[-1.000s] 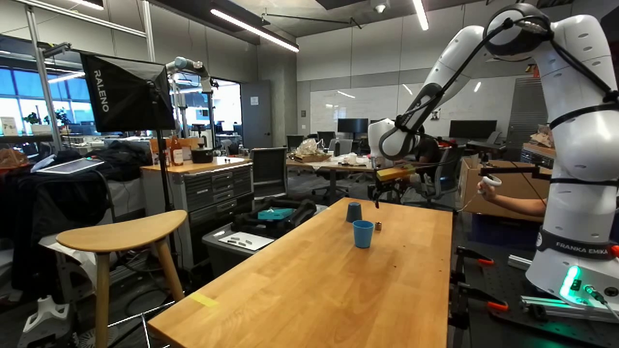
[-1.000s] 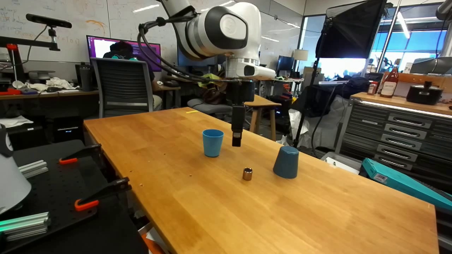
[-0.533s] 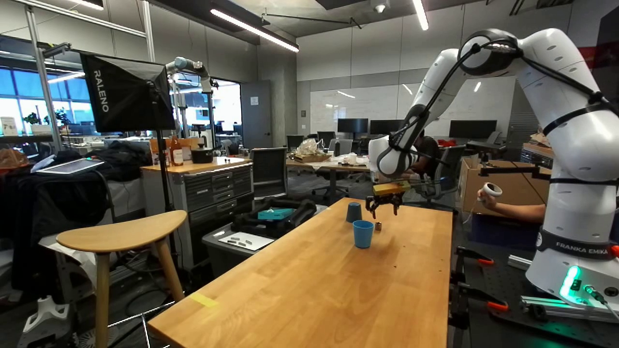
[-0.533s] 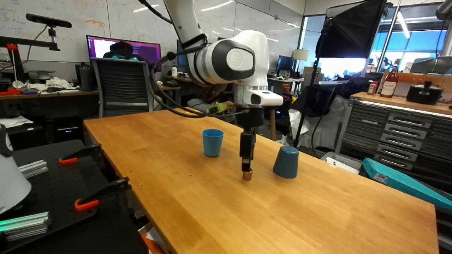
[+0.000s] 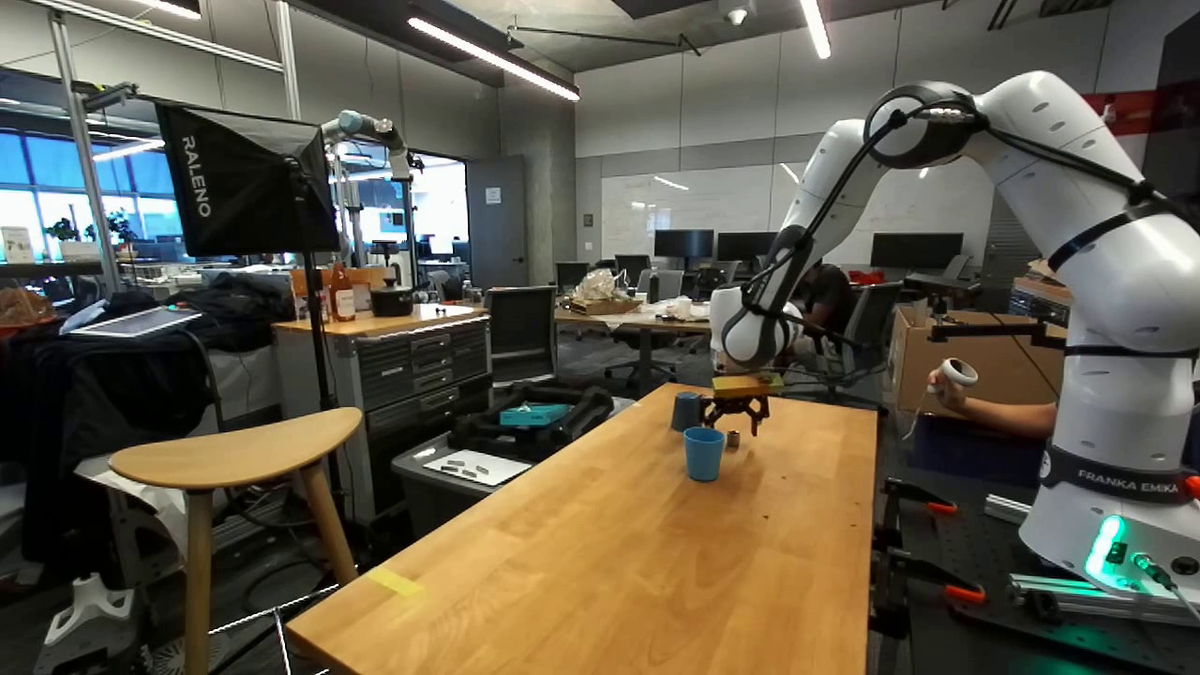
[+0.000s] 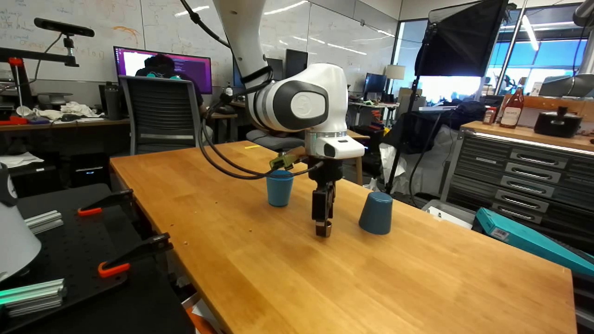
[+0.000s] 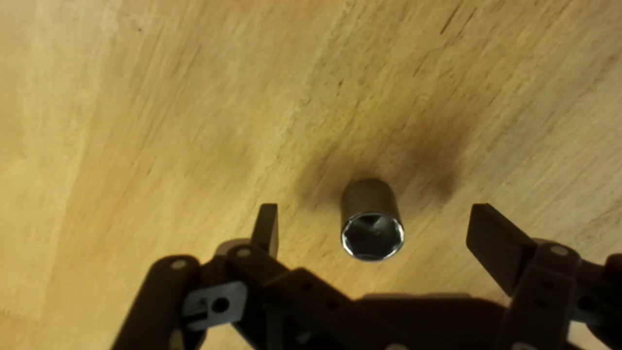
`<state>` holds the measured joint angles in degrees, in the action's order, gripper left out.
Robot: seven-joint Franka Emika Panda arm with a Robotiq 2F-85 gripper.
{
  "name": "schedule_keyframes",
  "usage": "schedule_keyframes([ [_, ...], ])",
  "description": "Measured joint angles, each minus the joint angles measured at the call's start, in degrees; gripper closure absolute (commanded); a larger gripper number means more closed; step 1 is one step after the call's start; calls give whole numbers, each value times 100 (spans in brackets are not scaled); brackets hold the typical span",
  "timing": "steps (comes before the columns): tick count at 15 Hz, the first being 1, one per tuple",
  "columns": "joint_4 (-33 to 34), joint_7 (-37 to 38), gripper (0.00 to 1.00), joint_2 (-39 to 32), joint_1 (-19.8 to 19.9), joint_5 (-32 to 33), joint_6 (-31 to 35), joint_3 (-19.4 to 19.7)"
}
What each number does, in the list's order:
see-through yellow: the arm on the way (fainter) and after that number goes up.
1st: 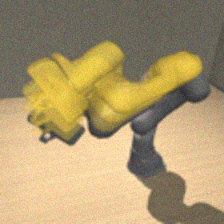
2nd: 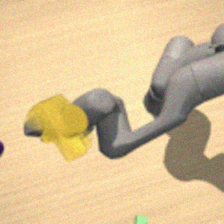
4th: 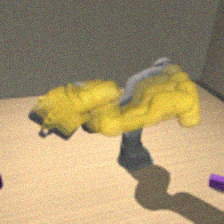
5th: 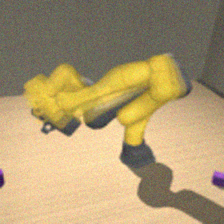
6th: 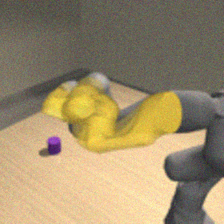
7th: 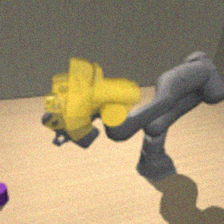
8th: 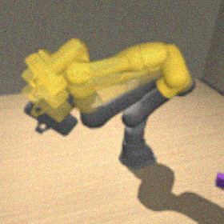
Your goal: Place the silver object inside the light blue cup
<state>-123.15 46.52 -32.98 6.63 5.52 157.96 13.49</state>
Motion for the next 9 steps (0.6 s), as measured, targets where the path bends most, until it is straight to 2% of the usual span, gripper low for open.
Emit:
schedule_keyframes([
  [8,-4,-25,89,-91,-63,-262,212,95],
  [9,-4,-25,91,-92,-63,-263,218,116],
])
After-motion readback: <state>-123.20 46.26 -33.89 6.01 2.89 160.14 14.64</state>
